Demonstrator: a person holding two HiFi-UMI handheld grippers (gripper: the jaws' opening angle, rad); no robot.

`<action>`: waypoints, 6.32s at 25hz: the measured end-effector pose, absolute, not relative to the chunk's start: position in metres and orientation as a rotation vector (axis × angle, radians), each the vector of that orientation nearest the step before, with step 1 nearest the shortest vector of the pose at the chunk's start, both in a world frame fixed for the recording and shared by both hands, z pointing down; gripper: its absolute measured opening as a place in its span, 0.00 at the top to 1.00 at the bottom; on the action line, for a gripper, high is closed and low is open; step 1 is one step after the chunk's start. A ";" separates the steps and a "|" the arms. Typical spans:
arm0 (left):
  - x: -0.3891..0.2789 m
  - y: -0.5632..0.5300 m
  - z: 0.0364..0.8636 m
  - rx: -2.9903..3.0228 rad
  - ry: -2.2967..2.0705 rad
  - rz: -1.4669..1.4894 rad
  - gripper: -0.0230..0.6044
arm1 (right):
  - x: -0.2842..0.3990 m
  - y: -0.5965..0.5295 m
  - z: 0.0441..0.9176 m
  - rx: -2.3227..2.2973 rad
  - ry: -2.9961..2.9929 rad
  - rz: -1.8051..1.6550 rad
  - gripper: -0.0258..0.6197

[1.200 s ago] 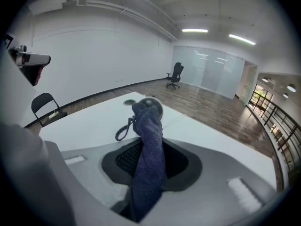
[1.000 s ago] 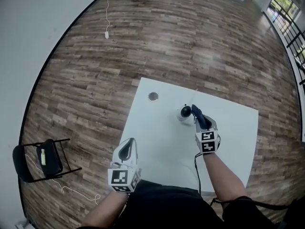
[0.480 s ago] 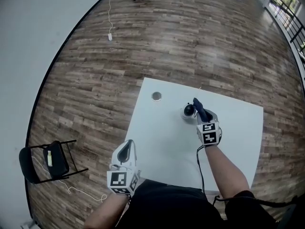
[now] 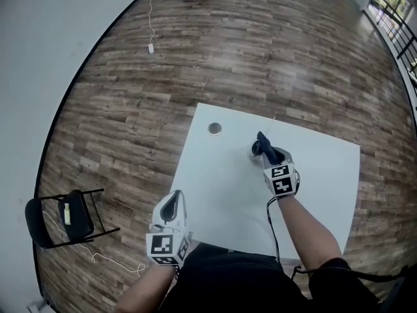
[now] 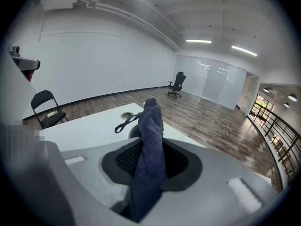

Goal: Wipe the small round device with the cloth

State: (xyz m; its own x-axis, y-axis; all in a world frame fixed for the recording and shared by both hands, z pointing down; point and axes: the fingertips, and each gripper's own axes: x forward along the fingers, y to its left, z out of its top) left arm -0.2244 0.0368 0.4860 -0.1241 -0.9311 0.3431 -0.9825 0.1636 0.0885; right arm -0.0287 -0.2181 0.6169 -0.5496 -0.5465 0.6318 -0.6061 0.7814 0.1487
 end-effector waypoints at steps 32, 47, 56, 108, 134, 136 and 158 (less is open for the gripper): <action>-0.222 0.051 0.499 1.765 -2.135 0.189 0.95 | -0.054 -0.184 0.633 0.677 -2.257 0.075 0.80; -0.255 0.058 0.510 1.748 -2.116 0.184 0.95 | -0.033 -0.155 0.690 0.769 -2.172 0.390 0.80; -0.254 0.038 0.505 1.839 -2.086 0.181 0.95 | -0.019 -0.191 0.652 0.910 -2.232 0.295 0.80; -0.253 0.059 0.505 1.795 -2.112 0.183 0.95 | -0.062 -0.192 0.619 0.784 -2.303 0.127 0.80; -0.252 0.034 0.492 1.881 -2.090 0.187 0.95 | -0.019 -0.218 0.625 1.010 -2.285 0.354 0.80; -0.253 0.035 0.493 1.879 -2.086 0.189 0.95 | -0.019 -0.219 0.627 1.018 -2.277 0.369 0.80; -0.262 0.058 0.500 1.810 -2.118 0.176 0.95 | -0.059 -0.213 0.618 0.882 -2.281 0.234 0.80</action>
